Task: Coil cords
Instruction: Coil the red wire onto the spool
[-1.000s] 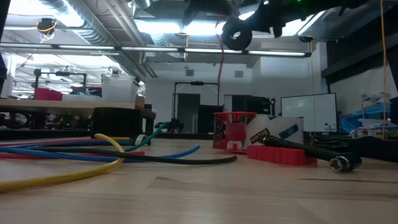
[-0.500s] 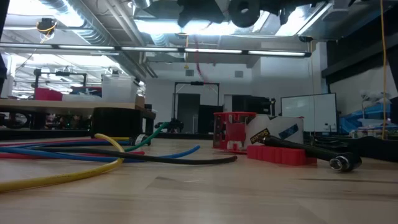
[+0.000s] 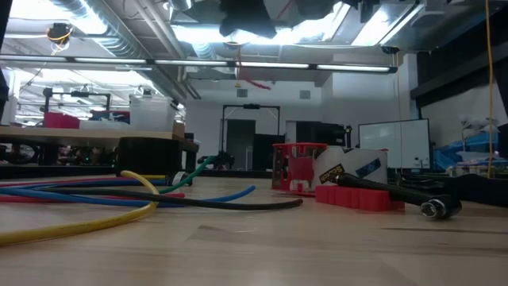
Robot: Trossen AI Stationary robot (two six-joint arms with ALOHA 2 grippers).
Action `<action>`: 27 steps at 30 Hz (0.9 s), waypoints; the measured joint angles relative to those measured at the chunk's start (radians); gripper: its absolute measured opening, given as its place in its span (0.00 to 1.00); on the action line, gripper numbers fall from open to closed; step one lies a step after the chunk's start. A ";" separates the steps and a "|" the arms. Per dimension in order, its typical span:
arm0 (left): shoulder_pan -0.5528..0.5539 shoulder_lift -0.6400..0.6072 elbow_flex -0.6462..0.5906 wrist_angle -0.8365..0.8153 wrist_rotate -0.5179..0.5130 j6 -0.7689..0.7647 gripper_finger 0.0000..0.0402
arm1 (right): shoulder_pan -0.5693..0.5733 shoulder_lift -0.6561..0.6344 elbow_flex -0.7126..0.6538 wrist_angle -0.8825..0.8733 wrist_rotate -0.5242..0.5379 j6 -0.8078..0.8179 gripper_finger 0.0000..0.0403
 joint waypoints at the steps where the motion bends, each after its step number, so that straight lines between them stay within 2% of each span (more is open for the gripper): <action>1: 0.000 0.000 0.000 -0.008 -0.018 0.000 0.06 | 0.000 -0.007 0.000 -0.001 0.001 -0.001 0.01; 7: 0.000 0.000 0.000 -0.088 -0.059 0.008 0.02 | 0.000 -0.092 0.000 -0.035 0.008 -0.005 0.01; 17: -0.018 -0.083 0.000 -0.176 -0.100 0.044 0.01 | 0.000 -0.244 -0.001 -0.243 0.009 -0.027 0.01; 27: -0.050 -0.167 0.001 -0.271 -0.154 0.003 0.01 | 0.000 -0.275 -0.001 -0.308 0.010 -0.006 0.01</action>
